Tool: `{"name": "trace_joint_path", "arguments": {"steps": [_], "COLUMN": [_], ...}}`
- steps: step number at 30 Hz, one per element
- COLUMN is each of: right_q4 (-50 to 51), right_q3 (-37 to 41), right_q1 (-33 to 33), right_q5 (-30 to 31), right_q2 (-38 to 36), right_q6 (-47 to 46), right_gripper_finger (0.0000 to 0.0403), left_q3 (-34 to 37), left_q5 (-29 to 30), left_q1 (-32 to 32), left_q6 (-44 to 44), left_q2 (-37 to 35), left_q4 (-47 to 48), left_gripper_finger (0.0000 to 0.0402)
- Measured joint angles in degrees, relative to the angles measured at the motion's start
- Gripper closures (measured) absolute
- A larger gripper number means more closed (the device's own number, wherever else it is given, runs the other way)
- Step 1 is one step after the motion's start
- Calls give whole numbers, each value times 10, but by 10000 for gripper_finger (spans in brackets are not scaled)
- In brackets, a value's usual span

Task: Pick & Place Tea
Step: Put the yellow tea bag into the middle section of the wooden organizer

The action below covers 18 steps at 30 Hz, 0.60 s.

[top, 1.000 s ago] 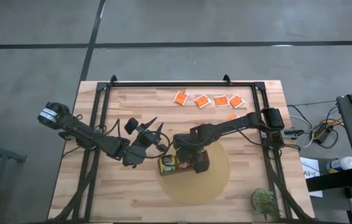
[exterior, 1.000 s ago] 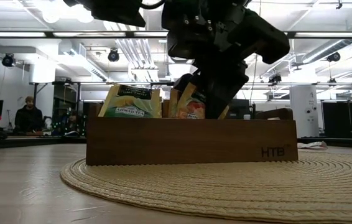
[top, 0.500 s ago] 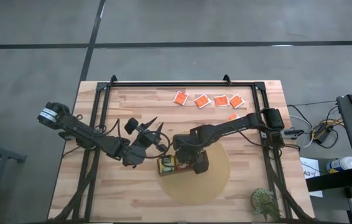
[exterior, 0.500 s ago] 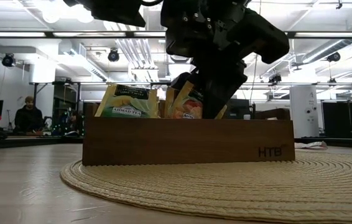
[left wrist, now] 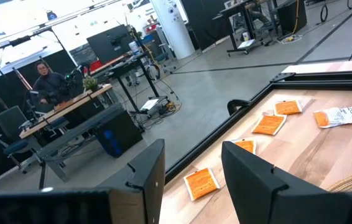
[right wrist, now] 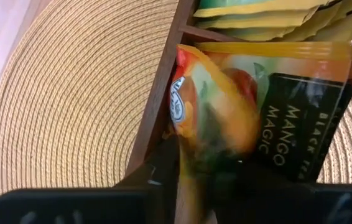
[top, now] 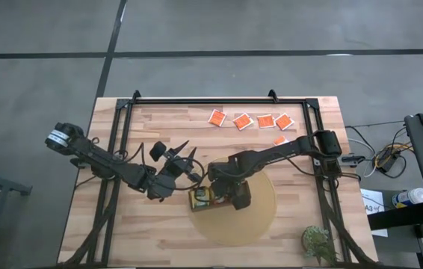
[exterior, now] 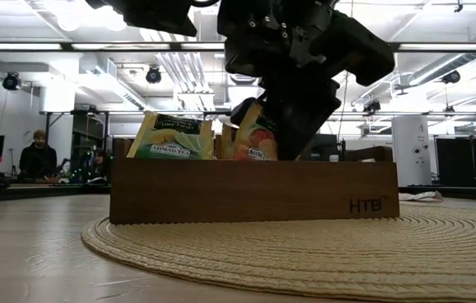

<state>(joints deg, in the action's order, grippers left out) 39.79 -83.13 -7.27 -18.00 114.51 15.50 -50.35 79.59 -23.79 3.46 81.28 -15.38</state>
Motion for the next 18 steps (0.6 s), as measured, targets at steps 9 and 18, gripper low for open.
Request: {"name": "trace_joint_path", "arguments": {"steps": [9,18], "right_q4": [15,10], "right_q3": [0,0], "right_q1": [1,1], "right_q5": [0,1], "right_q2": [-39,-78], "right_q6": [-3,-5], "right_gripper_finger": [301,300], "left_q3": [0,0], "left_q5": [0,0], "left_q1": [0,0], "left_q6": [0,0], "left_q2": [0,0], "left_q4": [0,0], "left_gripper_finger": [248,248]}}
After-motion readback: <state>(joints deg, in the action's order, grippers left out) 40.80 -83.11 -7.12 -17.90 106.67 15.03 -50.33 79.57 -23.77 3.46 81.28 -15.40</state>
